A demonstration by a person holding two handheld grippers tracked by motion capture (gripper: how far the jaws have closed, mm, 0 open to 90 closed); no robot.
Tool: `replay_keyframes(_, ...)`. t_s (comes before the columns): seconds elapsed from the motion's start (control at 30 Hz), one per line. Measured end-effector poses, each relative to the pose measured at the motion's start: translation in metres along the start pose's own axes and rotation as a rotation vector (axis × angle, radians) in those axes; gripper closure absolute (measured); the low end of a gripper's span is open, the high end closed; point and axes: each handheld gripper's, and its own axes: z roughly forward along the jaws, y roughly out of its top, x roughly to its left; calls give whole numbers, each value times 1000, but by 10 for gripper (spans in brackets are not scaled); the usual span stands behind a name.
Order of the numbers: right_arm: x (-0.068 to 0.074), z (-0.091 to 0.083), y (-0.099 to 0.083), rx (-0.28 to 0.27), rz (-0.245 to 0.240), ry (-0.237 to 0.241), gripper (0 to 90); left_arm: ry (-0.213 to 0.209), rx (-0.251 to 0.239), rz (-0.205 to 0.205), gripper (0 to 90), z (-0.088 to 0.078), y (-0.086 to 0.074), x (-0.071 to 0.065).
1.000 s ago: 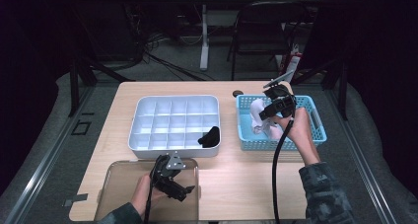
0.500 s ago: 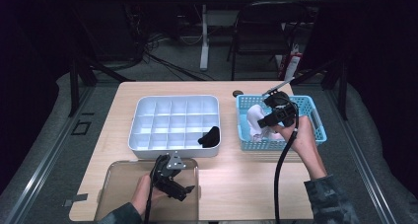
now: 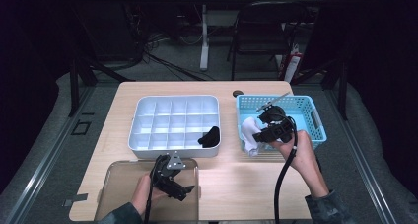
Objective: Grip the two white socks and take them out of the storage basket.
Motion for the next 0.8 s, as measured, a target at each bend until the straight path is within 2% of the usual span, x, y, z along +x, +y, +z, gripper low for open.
replay_keyframes(0.37,17,15,-25,10,-19,47,709,2,-2,-4,2,0,0,0)
replay_keyframes(0.53,24,26,-33,26,-27,64,709,2,-2,-3,2,0,0,0)
replay_keyframes(0.57,26,29,-35,16,-18,74,709,3,-4,-1,2,0,0,0)
replay_keyframes(0.6,27,31,-36,34,-32,74,709,3,-5,-3,2,0,0,-1)
replay_keyframes(0.67,30,38,-40,29,-29,81,708,4,-5,-1,2,0,0,-1)
replay_keyframes(0.8,33,51,-46,57,-33,92,708,4,-6,-1,2,0,0,-1)
